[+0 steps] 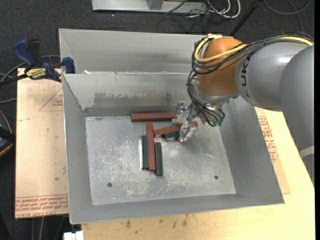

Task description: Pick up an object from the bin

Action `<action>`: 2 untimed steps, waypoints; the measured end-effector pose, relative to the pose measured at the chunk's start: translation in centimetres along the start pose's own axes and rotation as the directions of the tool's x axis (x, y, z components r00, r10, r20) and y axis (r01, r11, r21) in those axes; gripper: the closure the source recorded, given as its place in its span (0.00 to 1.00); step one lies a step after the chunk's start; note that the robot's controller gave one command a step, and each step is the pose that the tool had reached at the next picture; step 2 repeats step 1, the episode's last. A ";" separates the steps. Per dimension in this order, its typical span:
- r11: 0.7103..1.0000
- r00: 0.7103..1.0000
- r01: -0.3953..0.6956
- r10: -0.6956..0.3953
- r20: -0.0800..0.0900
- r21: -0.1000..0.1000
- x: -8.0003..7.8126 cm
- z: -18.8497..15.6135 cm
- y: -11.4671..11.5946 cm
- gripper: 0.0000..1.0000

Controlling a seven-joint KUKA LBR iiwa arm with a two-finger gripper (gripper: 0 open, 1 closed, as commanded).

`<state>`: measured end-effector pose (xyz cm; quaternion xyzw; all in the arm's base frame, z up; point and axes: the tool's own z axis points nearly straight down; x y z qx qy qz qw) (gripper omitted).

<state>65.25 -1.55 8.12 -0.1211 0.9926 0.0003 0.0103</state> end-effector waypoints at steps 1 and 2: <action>1.000 1.000 -0.021 0.021 -0.015 -0.001 1.1 -15.6 -0.9 1.00; 1.000 1.000 -0.021 0.021 -0.015 -0.001 1.1 -15.6 -0.9 1.00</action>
Offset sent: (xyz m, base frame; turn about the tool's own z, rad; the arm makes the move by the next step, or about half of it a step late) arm 0.0000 0.0000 0.0000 0.0000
